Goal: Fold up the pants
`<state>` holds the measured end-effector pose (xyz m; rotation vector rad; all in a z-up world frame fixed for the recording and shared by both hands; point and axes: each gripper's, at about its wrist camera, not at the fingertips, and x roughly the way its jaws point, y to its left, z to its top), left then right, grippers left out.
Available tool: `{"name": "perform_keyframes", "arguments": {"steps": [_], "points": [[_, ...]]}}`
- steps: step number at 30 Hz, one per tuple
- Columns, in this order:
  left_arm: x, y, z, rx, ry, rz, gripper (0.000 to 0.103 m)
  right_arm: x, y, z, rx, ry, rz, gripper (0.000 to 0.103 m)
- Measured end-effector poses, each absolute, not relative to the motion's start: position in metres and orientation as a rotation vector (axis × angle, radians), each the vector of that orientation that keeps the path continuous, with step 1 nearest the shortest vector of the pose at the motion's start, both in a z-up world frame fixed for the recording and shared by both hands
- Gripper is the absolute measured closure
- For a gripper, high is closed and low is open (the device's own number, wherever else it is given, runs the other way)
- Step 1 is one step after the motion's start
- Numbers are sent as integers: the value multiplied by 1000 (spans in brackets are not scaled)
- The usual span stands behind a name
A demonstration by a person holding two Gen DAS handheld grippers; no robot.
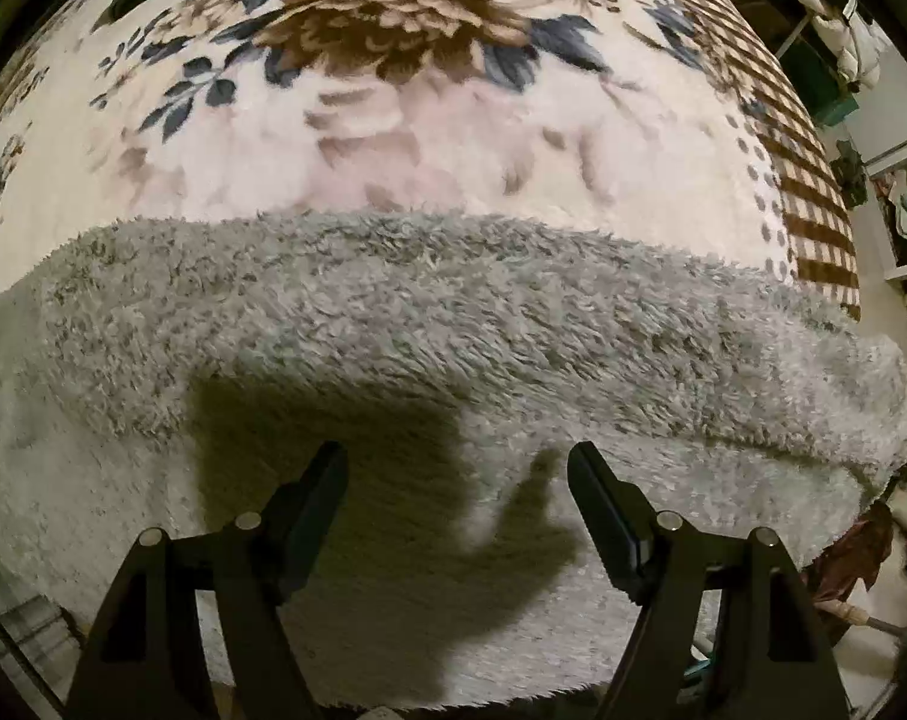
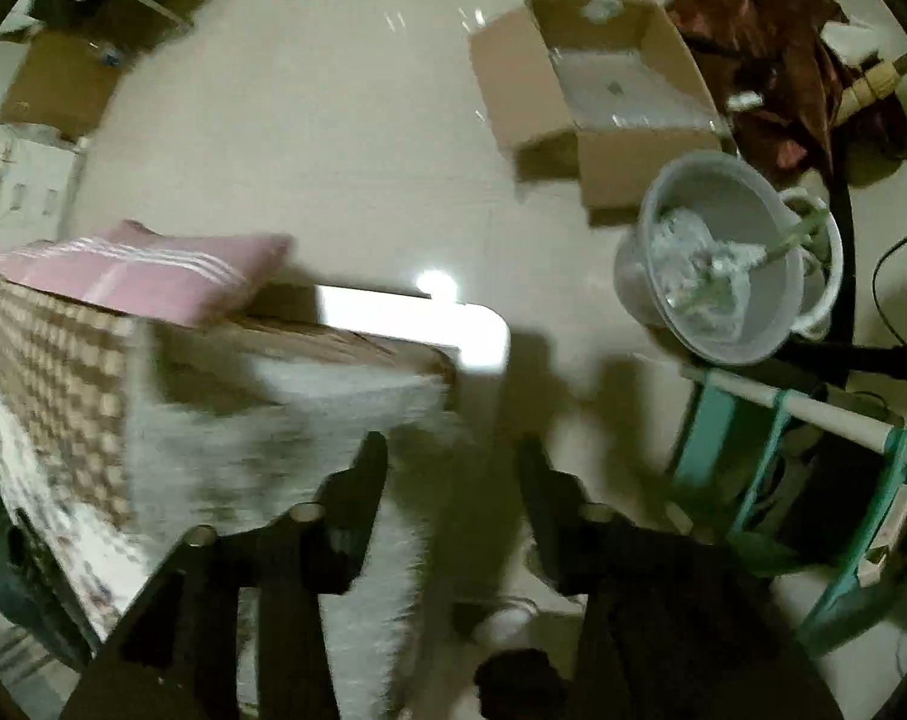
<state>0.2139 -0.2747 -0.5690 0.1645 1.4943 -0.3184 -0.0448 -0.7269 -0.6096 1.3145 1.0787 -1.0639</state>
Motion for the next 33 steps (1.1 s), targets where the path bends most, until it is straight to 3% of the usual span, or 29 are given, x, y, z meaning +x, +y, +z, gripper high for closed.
{"name": "perform_keyframes", "arguments": {"steps": [6, 13, 14, 15, 17, 20, 26, 31, 32, 33], "points": [[215, -269, -568, 161, 1488, -299, 29, 43, -711, -569, 1132, 1050, -838, 54], [221, -263, -573, 175, 1483, -294, 29, 123, -679, -655, 1481, 1255, -669, 55], [223, -262, -576, 182, 1478, -294, 29, 127, -674, -662, 1479, 1258, -708, 61], [223, -260, -577, 186, 1476, -293, 29, 129, -673, -665, 1474, 1242, -732, 75], [224, -255, -583, 183, 1484, -290, 29, 134, -671, -665, 1425, 1230, -770, 94], [224, -248, -590, 174, 1491, -285, 29, 139, -664, -650, 1307, 1214, -800, 97], [224, -232, -599, 170, 1504, -275, 29, 151, -657, -601, 1152, 1125, -773, 98], [226, -217, -597, 172, 1504, -281, 29, 175, -664, -620, 1155, 1171, -683, 94], [226, -216, -593, 164, 1506, -290, 29, 174, -664, -621, 1176, 1159, -651, 86], [226, -215, -586, 159, 1498, -300, 29, 168, -664, -620, 1202, 1132, -614, 68]]}}
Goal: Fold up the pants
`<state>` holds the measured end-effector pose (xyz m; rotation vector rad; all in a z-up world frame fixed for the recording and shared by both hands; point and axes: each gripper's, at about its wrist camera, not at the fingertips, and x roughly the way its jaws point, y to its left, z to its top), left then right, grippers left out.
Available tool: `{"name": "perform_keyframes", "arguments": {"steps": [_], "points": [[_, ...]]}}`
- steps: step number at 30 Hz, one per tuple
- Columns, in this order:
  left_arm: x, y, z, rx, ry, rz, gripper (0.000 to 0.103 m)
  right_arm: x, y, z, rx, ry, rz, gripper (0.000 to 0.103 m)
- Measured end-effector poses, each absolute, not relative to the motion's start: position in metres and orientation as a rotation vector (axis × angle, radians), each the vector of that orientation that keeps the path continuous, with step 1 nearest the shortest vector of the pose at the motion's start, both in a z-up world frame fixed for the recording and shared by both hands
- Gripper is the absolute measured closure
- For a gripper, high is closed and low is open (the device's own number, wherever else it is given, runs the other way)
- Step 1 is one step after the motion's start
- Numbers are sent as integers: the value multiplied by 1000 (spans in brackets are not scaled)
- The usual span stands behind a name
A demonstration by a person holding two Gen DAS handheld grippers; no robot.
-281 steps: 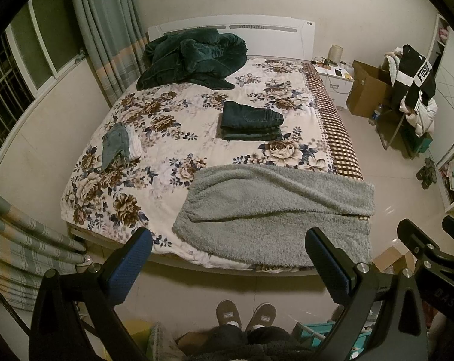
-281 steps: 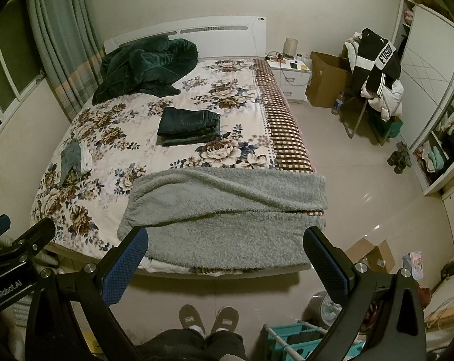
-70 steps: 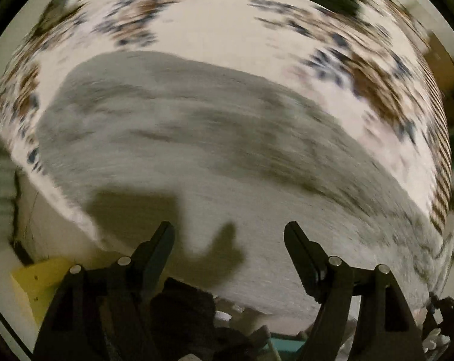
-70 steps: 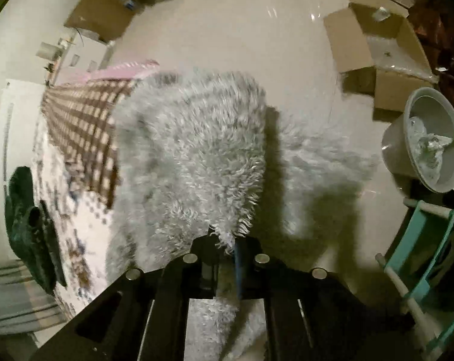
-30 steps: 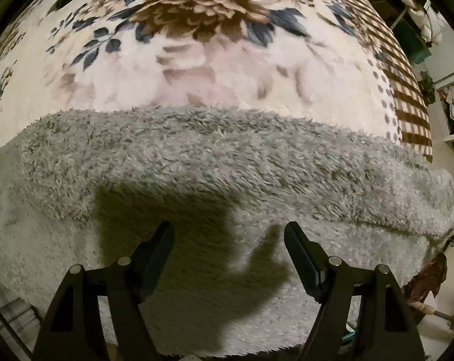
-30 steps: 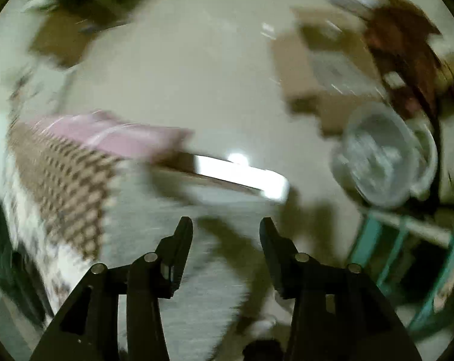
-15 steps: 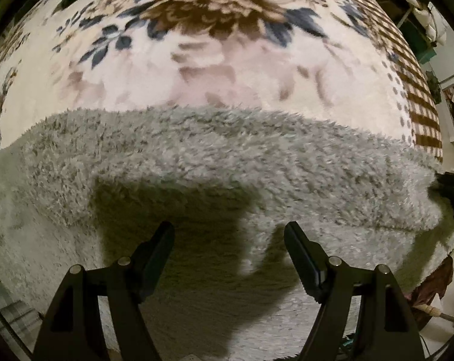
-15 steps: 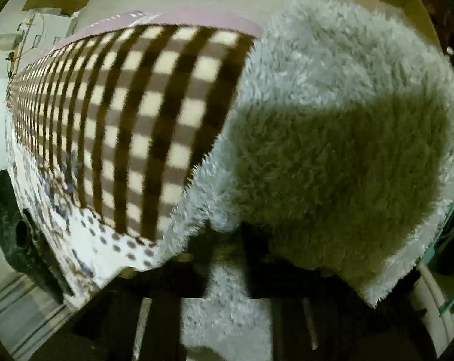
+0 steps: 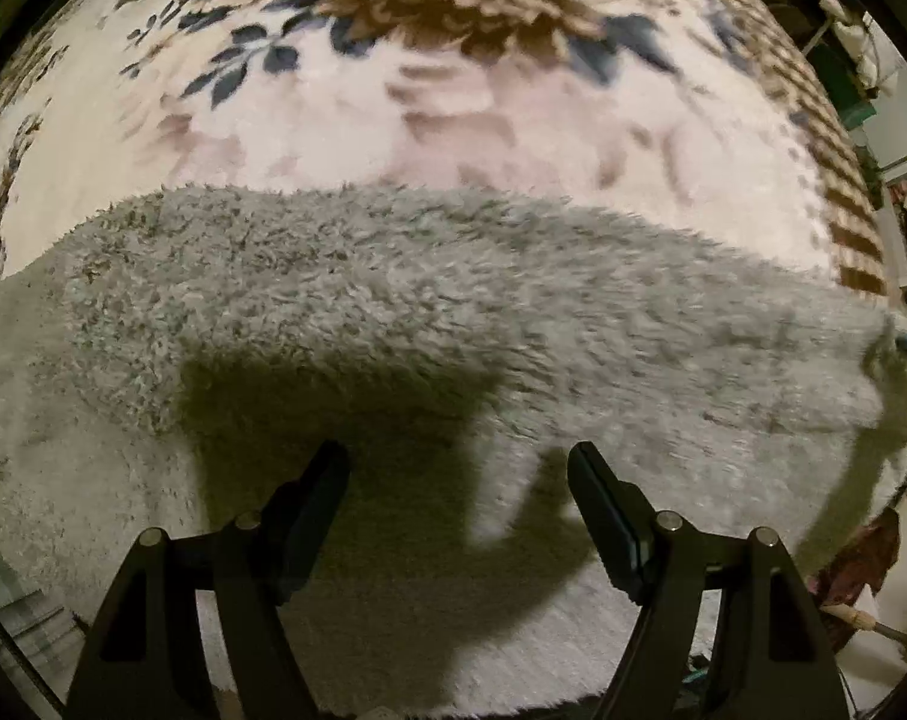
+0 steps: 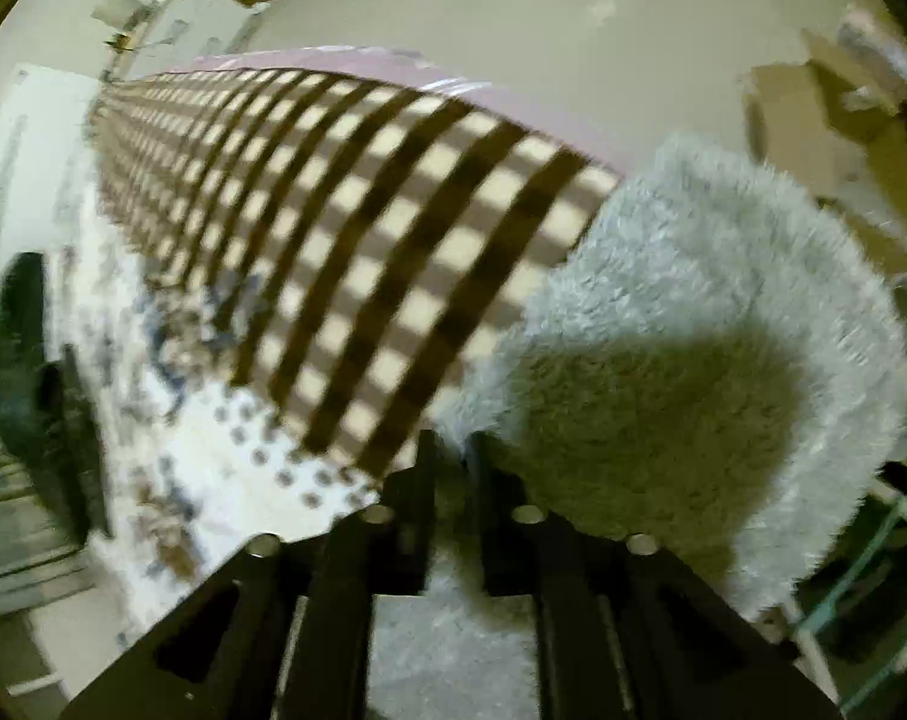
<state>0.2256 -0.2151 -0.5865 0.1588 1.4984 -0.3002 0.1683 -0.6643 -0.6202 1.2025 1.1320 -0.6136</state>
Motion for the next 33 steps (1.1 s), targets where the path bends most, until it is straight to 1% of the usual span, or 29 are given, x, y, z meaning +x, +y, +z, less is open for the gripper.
{"name": "perform_keyframes", "arguments": {"steps": [2, 5, 7, 9, 12, 16, 17, 18, 19, 20, 21, 23, 26, 28, 29, 31, 32, 33], "points": [[225, -221, -571, 160, 1472, -334, 29, 142, -663, -604, 1247, 1025, -563, 45], [220, -239, -559, 148, 1452, -393, 29, 82, -664, -576, 1216, 933, -642, 42], [218, -262, -560, 153, 1453, -437, 29, 51, -662, -572, 1194, 928, -718, 42], [215, -287, -562, 153, 1463, -475, 29, 14, -665, -581, 1219, 949, -786, 42], [216, -326, -564, 189, 1449, -519, 29, -25, -673, -610, 1342, 934, -839, 42], [225, -360, -575, 235, 1439, -529, 29, -43, -689, -642, 1431, 870, -902, 42], [226, -366, -578, 253, 1440, -524, 29, -46, -692, -650, 1447, 860, -903, 49], [229, -368, -583, 271, 1444, -518, 29, -46, -694, -655, 1457, 846, -897, 66], [231, -369, -587, 284, 1447, -514, 29, -49, -699, -658, 1454, 849, -890, 75], [232, -369, -591, 296, 1450, -509, 29, -46, -700, -662, 1437, 872, -891, 89], [233, -367, -595, 309, 1454, -505, 29, -43, -699, -664, 1422, 876, -891, 96], [232, -364, -600, 320, 1457, -505, 29, -48, -696, -658, 1356, 878, -928, 98], [232, -364, -602, 339, 1455, -501, 29, -64, -696, -647, 1353, 843, -972, 99], [231, -372, -599, 343, 1462, -503, 29, -74, -697, -643, 1328, 858, -987, 98], [229, -373, -596, 338, 1468, -507, 29, -76, -698, -645, 1321, 865, -972, 96], [223, -378, -586, 309, 1470, -531, 29, -82, -700, -654, 1378, 867, -902, 66], [219, -381, -580, 299, 1465, -550, 29, -87, -700, -659, 1421, 837, -852, 37], [215, -385, -577, 299, 1463, -563, 29, -91, -698, -661, 1433, 811, -834, 29]]}}
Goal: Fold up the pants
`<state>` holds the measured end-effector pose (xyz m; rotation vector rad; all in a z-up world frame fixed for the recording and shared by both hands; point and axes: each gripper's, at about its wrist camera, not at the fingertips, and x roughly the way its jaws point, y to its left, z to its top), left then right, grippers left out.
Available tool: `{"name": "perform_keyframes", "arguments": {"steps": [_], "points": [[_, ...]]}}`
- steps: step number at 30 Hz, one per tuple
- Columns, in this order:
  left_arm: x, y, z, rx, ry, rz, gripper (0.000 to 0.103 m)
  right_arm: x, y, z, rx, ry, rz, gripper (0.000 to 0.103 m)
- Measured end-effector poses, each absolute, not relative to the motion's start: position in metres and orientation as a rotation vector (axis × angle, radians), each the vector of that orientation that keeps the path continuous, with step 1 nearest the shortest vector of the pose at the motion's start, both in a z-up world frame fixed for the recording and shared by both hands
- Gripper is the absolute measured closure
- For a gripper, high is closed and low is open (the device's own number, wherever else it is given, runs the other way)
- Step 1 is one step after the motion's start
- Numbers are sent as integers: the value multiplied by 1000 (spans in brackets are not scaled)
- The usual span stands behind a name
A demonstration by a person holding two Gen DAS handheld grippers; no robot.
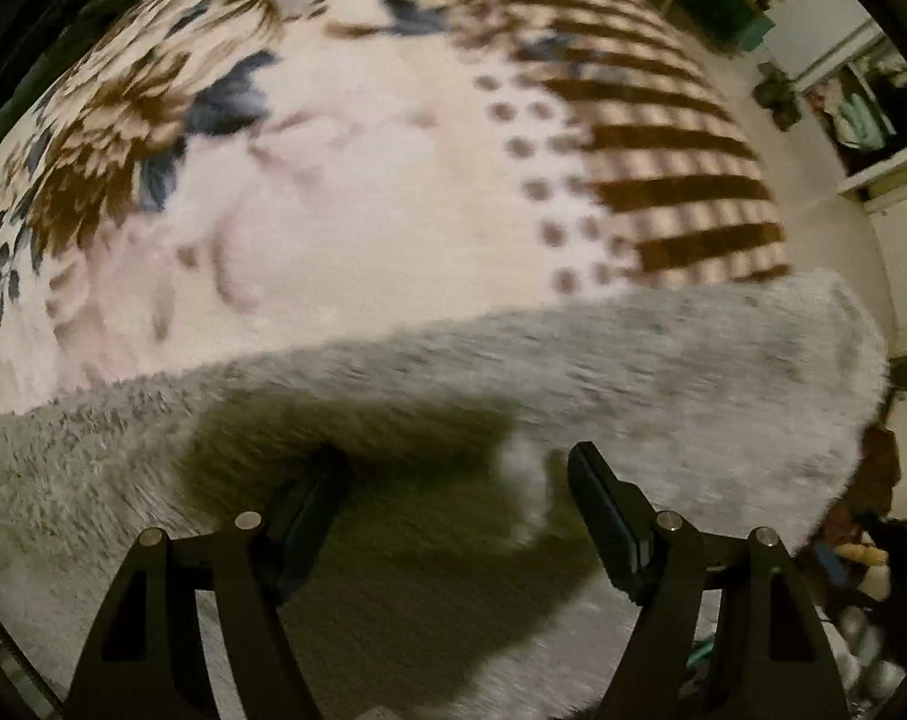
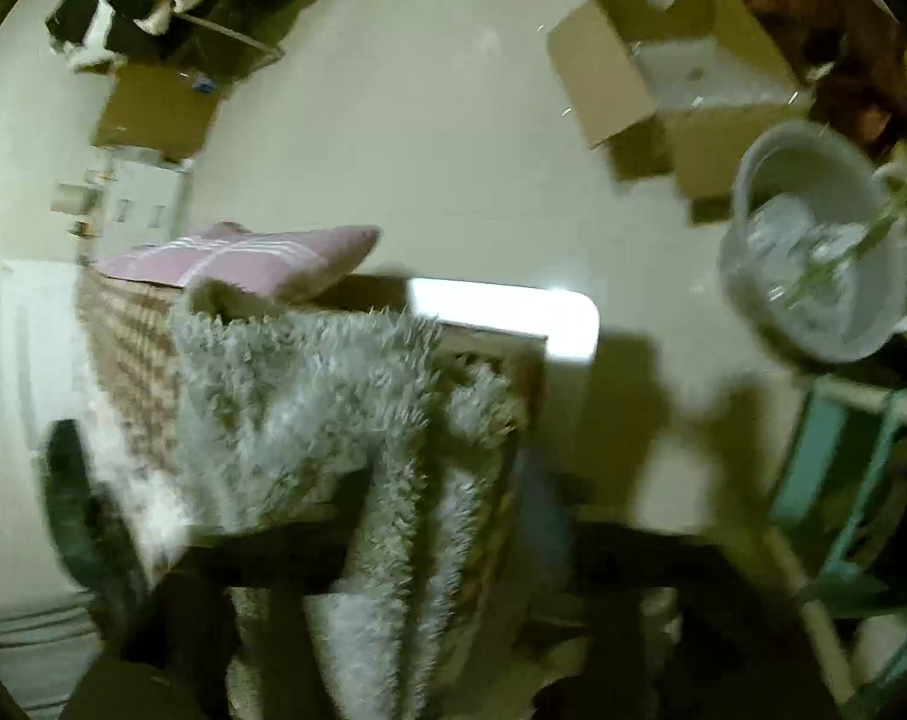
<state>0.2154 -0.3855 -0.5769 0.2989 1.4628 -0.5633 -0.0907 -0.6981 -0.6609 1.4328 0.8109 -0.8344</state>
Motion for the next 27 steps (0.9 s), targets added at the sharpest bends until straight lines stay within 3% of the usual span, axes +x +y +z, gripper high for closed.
{"name": "perform_keyframes", "arguments": {"steps": [3, 7, 11, 14, 22, 23, 25, 26, 27], "points": [[204, -394, -575, 317, 1469, -610, 29, -93, -696, -676, 1453, 756, -762, 16], [195, -406, -605, 361, 1518, -608, 29, -81, -698, -708, 1536, 708, -660, 9], [207, -397, -614, 252, 1552, -630, 16, -64, -710, -725, 1543, 669, -619, 9], [215, -390, -620, 177, 1579, -671, 0, -50, -712, -695, 1434, 568, -551, 26], [208, -414, -633, 309, 1582, -582, 0, -17, -719, -717, 1451, 649, -461, 24], [209, -415, -632, 303, 1586, -578, 0, -15, -719, -717, 1456, 638, -453, 27], [210, -410, -627, 269, 1591, -584, 0, -16, -720, -714, 1460, 606, -445, 54], [208, -409, -622, 242, 1590, -590, 0, -12, -719, -712, 1447, 614, -452, 75], [202, -409, -612, 216, 1587, -594, 0, -11, -719, -710, 1431, 619, -466, 79]]}}
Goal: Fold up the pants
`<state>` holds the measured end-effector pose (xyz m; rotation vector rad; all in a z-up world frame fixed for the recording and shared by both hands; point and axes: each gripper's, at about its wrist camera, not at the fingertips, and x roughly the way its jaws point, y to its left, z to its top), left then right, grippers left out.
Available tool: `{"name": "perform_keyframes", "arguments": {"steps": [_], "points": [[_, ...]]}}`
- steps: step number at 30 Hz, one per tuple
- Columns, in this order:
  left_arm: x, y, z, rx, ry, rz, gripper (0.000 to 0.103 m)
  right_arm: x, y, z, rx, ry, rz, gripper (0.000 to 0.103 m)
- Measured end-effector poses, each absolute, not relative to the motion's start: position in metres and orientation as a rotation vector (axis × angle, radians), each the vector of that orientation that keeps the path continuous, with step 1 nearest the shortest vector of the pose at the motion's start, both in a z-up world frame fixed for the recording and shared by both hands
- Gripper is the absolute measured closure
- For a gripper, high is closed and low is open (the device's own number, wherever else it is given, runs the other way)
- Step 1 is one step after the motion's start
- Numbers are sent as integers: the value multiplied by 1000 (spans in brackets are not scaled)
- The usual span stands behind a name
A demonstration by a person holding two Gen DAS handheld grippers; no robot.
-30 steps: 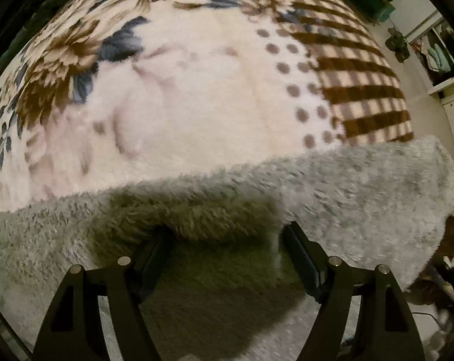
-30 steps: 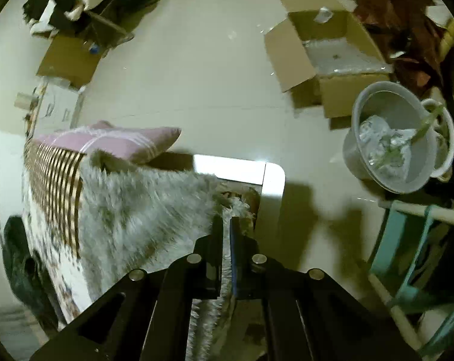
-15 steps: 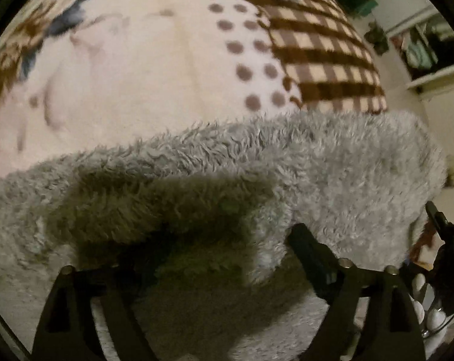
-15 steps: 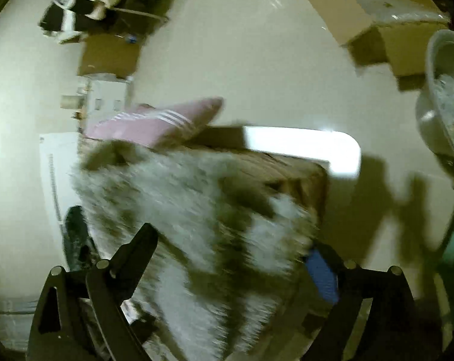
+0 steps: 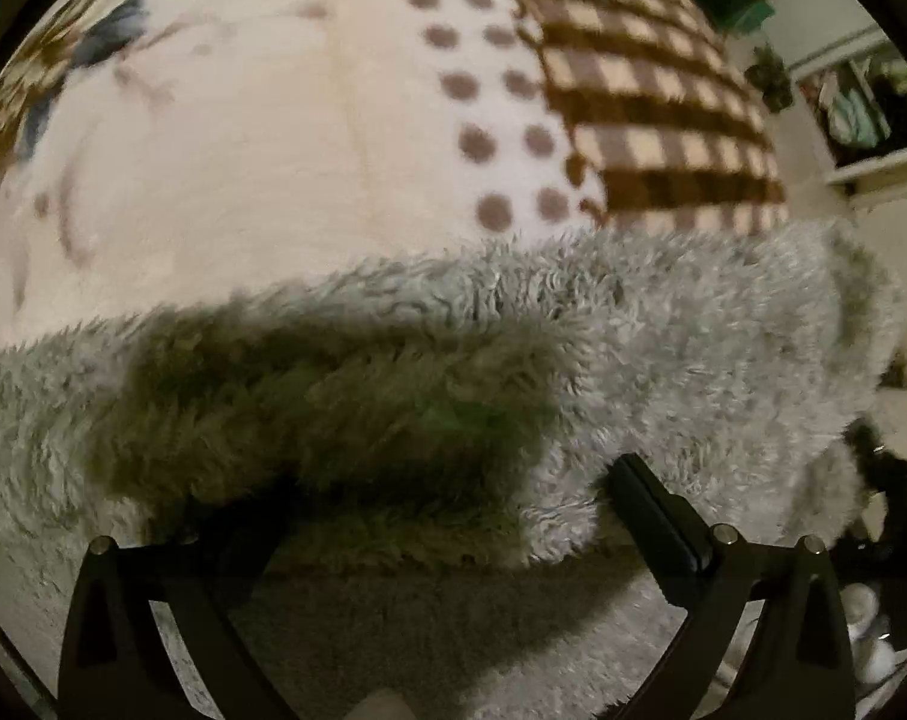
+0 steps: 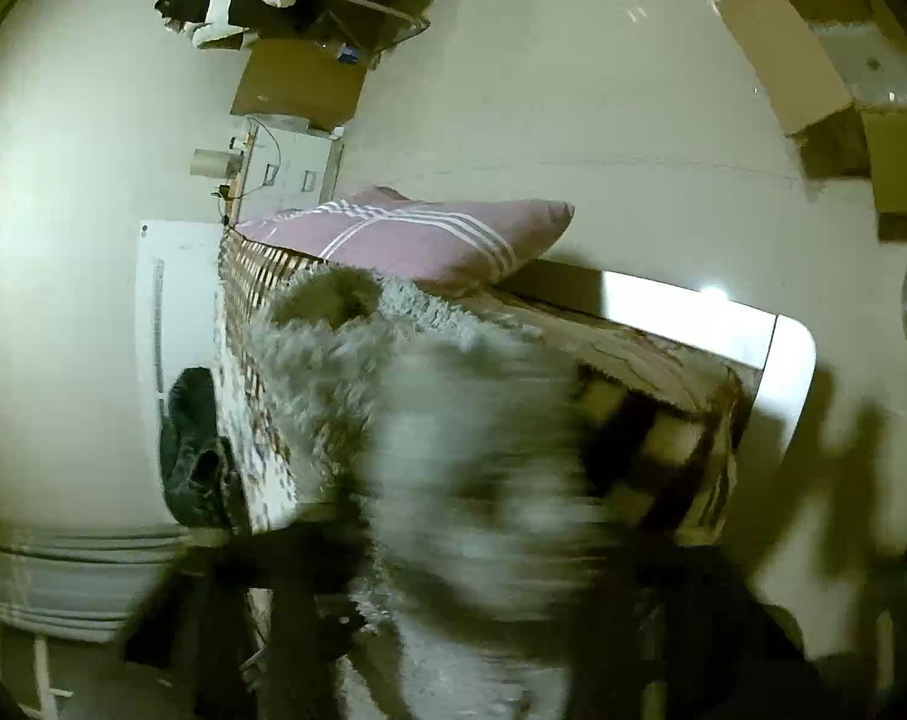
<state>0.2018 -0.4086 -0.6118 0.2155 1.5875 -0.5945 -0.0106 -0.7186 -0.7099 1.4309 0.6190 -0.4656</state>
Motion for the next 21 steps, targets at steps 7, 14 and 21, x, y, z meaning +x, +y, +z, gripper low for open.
{"name": "perform_keyframes", "arguments": {"steps": [7, 14, 21], "points": [[206, -335, -557, 62, 1528, -524, 0, -12, -700, -664, 1309, 610, -520, 85], [206, -224, -524, -109, 1497, -390, 0, 13, -639, -582, 1084, 645, -461, 87], [202, -128, -514, -212, 1461, -266, 0, 93, -516, -521, 768, 745, -256, 87]]}}
